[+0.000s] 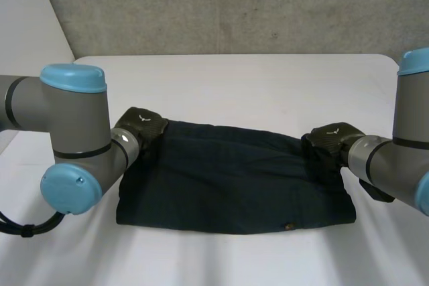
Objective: Fold the shorts.
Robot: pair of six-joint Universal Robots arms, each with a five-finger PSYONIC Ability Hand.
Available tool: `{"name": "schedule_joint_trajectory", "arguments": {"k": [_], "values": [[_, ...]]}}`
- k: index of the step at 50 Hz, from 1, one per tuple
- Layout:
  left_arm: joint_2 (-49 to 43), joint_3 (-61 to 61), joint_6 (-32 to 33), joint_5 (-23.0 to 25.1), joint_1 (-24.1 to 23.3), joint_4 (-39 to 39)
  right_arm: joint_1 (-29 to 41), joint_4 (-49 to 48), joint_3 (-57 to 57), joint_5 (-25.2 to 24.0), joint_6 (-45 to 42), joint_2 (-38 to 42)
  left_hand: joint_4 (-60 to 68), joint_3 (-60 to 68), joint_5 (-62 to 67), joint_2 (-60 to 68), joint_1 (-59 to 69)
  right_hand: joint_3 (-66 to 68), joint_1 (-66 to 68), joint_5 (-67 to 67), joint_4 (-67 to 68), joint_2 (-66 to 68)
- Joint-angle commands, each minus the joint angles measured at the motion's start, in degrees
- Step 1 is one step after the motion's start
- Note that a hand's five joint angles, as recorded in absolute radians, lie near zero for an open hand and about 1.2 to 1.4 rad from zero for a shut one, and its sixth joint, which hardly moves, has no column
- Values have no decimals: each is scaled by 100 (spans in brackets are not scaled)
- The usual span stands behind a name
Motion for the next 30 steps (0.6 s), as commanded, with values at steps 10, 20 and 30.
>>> {"name": "schedule_joint_trajectory", "arguments": {"k": [10,20,30], "values": [[249,-582,-24,29,-28,-4,-213,823,-547,-809,127,246,1120,1179,1501,1142,1356,-1366,-828,-1463,-1342,-1397],[591,-653,-24,20,-37,-13,-231,1544,-1198,-844,162,185,1120,1179,1501,1142,1356,-1282,-744,-1378,-1258,-1313],[1083,-1013,-32,47,-72,-22,-521,1684,-1277,-1441,733,176,1120,1179,1501,1142,1356,-1399,-862,-1496,-1376,-1431]]}}
